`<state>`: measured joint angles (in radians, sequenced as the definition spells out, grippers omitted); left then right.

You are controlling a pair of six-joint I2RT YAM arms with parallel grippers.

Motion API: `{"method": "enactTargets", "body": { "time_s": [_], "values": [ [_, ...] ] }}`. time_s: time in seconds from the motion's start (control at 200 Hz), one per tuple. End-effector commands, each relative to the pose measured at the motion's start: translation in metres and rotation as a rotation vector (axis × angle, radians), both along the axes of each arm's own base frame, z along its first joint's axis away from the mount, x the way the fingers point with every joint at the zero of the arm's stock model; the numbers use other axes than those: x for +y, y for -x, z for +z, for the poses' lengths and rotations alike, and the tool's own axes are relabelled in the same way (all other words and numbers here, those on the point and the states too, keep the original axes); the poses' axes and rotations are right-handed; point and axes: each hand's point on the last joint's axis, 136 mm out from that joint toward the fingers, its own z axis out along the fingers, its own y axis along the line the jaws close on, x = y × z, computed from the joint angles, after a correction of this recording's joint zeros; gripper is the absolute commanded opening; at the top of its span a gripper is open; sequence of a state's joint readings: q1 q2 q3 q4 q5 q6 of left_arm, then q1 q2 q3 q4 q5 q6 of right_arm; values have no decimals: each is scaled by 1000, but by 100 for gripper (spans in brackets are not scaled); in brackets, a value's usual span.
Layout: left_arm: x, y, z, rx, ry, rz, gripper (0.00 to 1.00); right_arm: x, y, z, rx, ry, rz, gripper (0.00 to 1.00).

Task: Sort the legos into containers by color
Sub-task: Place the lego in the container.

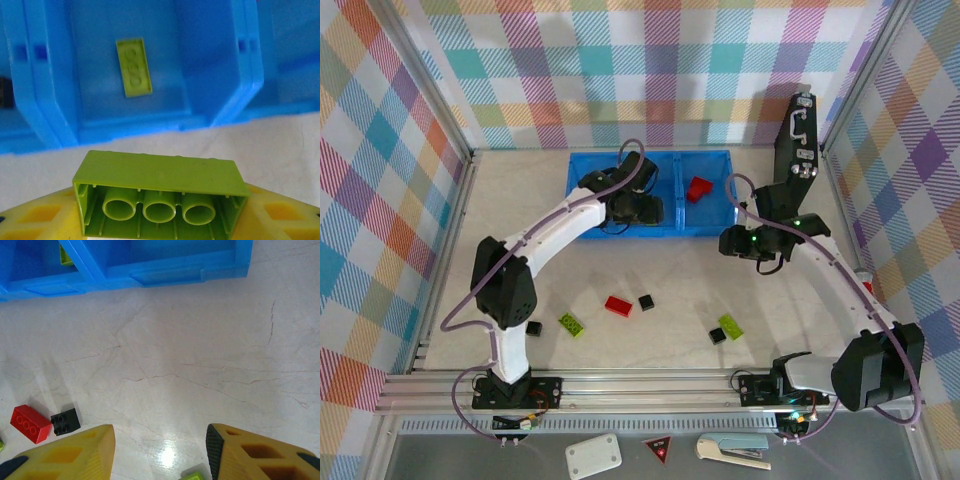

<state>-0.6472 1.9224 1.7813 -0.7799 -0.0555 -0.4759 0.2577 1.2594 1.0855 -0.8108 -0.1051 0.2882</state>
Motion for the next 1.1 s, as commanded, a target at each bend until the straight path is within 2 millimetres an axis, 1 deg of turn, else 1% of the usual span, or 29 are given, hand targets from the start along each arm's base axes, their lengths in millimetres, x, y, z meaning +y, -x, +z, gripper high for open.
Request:
{"method": "enactTargets", "body": {
  "time_s": [0.0, 0.145, 0.31, 0.49, 0.56, 0.685, 0.825, 0.95, 1.095],
  "values": [
    [-5, -35, 11, -83, 17, 17, 61, -1, 11, -2, 27, -9, -17, 53],
    [-14, -67, 3, -113, 19, 41, 60, -2, 15, -3, 31, -8, -22, 53],
    [-16, -98, -17, -138, -13, 76, 60, -3, 18, -3, 37, -4, -28, 53],
    [-14, -123, -43, -165, -39, 123, 60, -5, 20, -4, 40, 0, -28, 53],
    [-11, -132, -52, -180, -58, 145, 60, -5, 21, -5, 46, 3, -27, 53],
    [-6, -142, -71, -186, -78, 173, 60, -5, 22, -6, 48, 5, -27, 53],
    [-8, -151, -81, -203, -69, 184, 60, -5, 23, -8, 53, 8, -24, 53],
    [-10, -156, -92, -201, -66, 189, 61, -5, 24, -7, 52, 5, -24, 53],
    [-11, -157, -103, -191, -64, 199, 64, -6, 25, -5, 49, 9, -24, 53]
  ]
}}
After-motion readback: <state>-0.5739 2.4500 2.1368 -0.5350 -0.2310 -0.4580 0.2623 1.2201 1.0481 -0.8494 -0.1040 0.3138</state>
